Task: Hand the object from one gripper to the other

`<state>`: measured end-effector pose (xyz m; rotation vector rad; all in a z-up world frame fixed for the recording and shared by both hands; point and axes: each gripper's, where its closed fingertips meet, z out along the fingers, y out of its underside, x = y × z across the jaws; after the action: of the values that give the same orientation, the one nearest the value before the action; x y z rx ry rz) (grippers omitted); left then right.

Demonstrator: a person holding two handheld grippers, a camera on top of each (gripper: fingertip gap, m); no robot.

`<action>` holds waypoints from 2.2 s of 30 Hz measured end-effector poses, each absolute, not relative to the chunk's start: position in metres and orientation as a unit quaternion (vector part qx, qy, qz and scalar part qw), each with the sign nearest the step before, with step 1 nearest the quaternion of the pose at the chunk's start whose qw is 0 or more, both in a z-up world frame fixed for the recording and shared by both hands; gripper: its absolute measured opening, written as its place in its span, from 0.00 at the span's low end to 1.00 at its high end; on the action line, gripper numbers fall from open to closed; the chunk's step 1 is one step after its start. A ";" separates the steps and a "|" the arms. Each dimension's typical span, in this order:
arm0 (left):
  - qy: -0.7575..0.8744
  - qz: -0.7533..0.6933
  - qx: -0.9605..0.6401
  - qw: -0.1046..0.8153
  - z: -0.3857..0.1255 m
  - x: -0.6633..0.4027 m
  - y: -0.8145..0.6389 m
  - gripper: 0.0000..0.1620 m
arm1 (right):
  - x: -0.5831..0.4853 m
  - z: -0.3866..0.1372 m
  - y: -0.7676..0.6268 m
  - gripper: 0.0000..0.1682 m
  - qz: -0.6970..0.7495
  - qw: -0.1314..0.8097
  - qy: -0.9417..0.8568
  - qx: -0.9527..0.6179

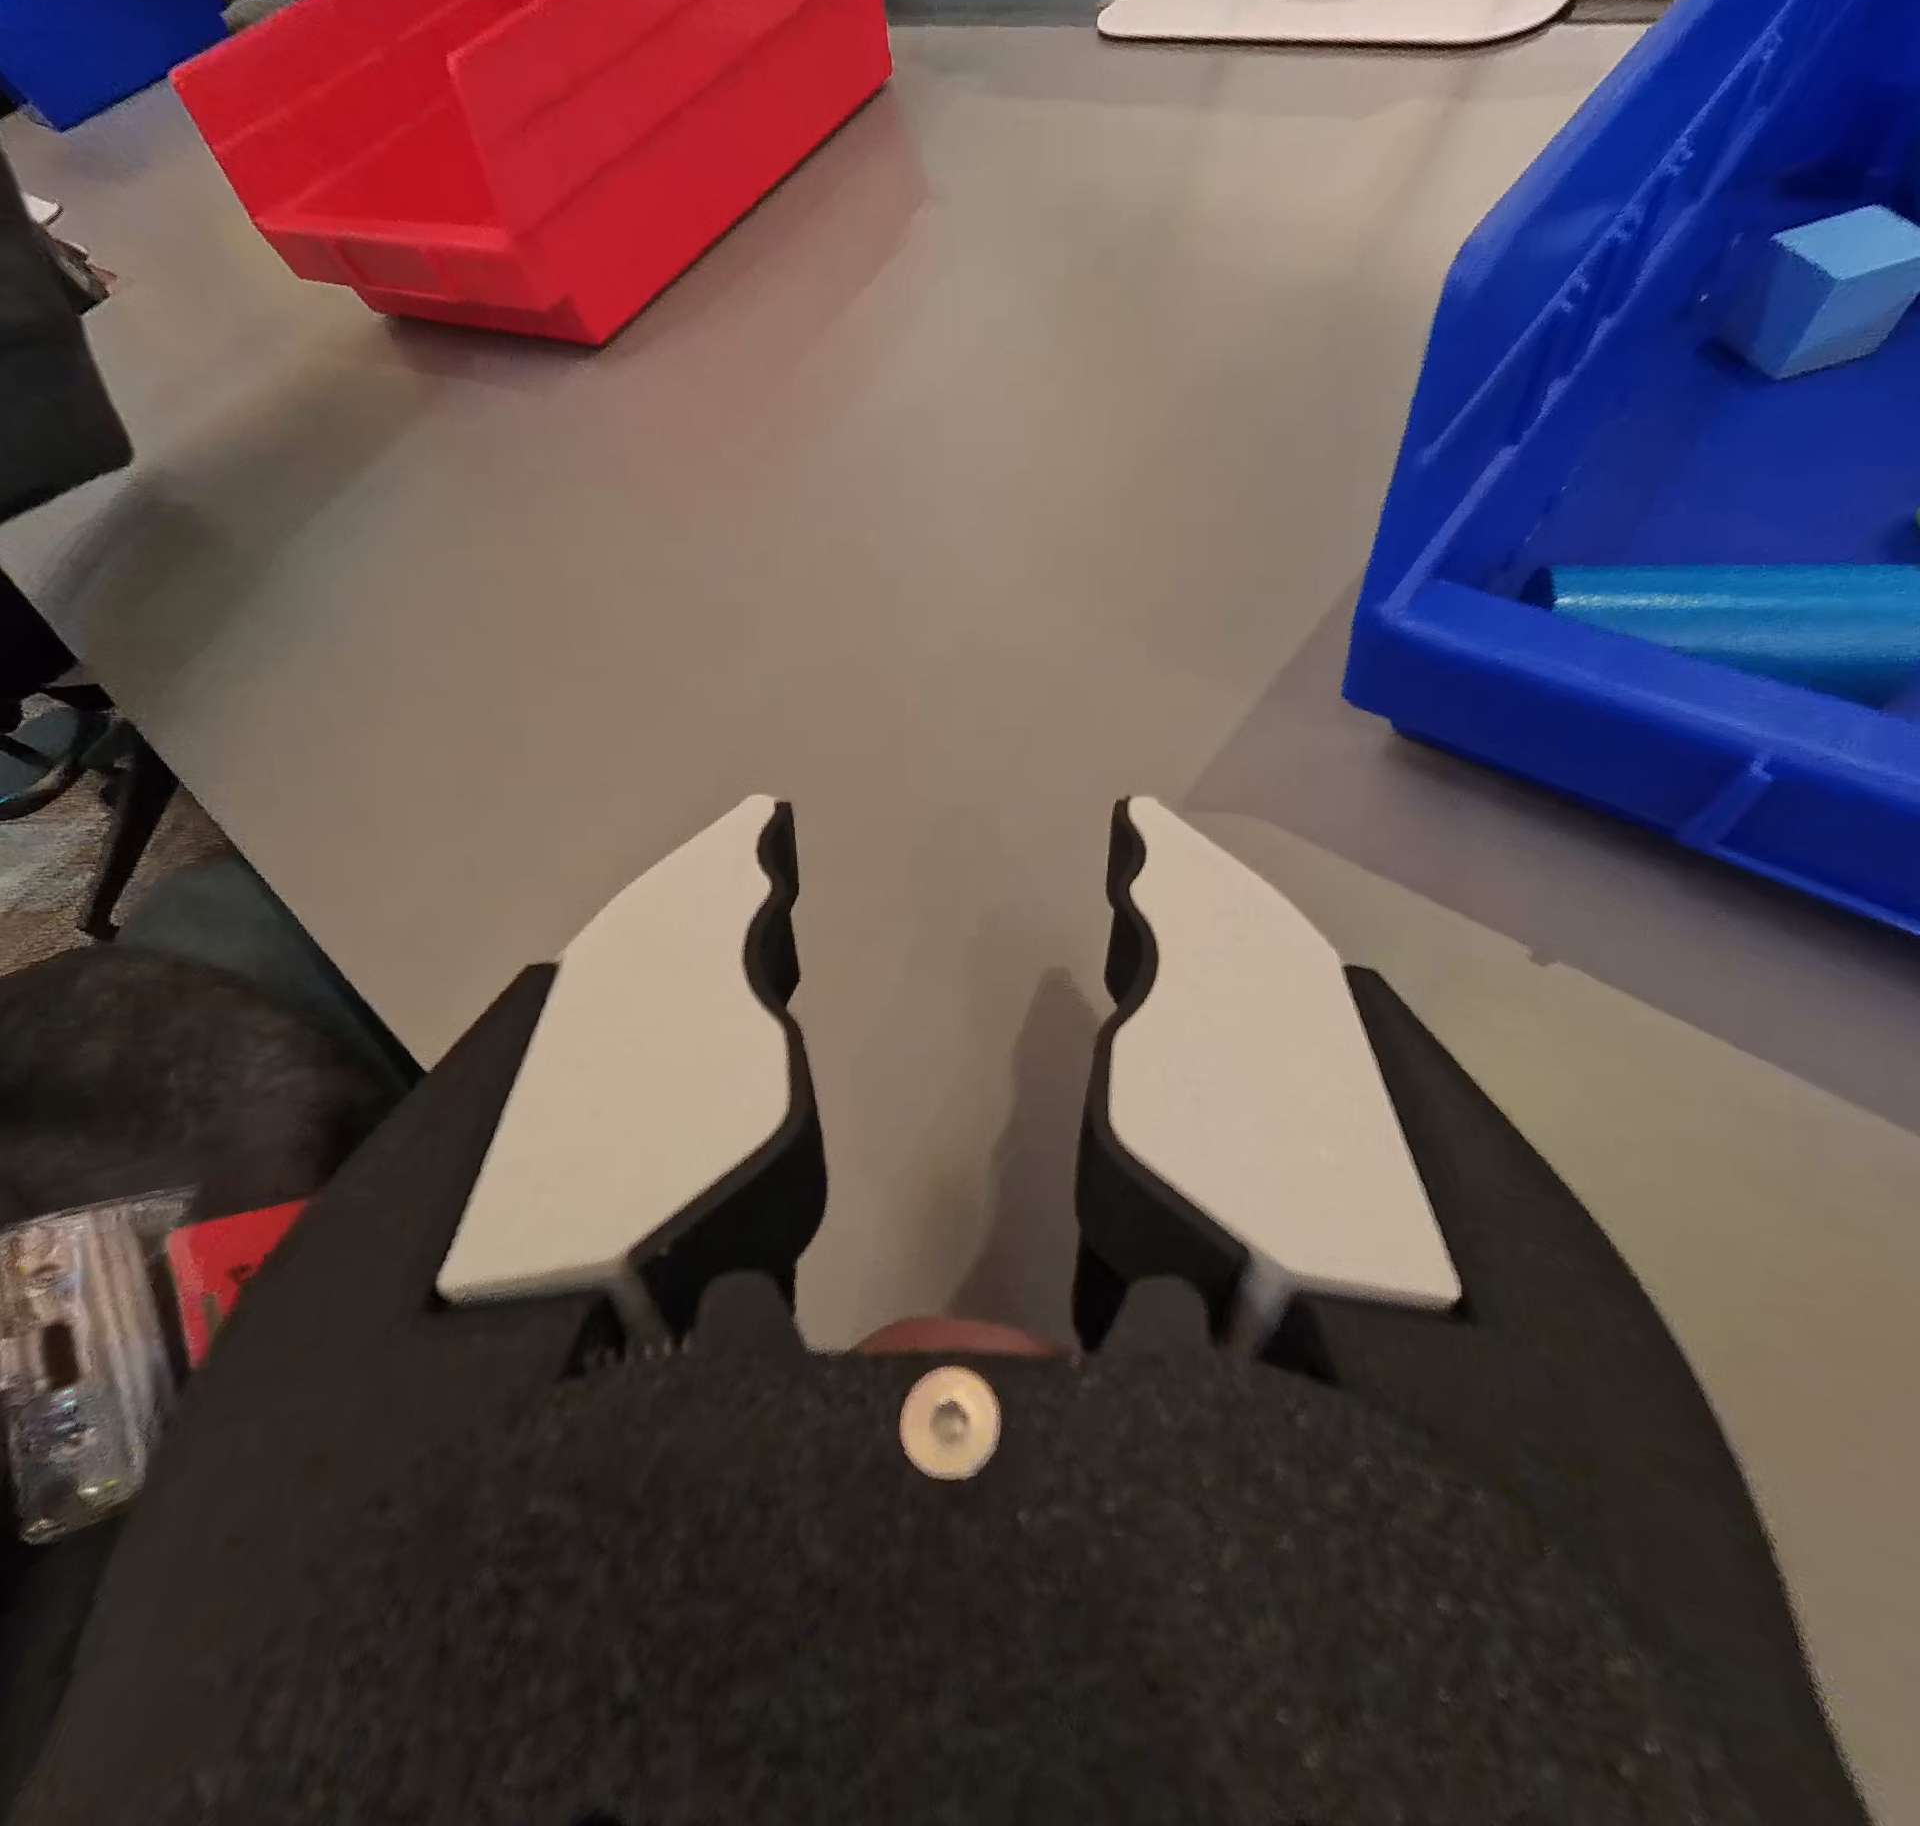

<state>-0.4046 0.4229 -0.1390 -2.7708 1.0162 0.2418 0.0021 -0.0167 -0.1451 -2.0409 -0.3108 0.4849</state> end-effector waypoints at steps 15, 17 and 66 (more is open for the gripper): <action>0.416 0.065 -0.907 0.008 -0.168 -0.408 0.422 0.21 | -0.003 -0.149 -0.015 0.33 0.247 0.476 -0.107 -0.838; 0.412 0.053 -0.909 0.016 -0.169 -0.408 0.421 0.20 | -0.004 -0.150 -0.016 0.33 0.249 0.473 -0.110 -0.838; 0.259 -0.763 -0.591 0.033 -0.015 -0.141 0.095 0.22 | -0.137 -0.007 0.115 0.21 0.189 0.628 -0.468 -0.592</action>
<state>-0.1407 0.0953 -0.0145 -1.8179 0.7973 -2.3491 -0.1366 0.1149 -0.0074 -1.3562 -1.0731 0.4337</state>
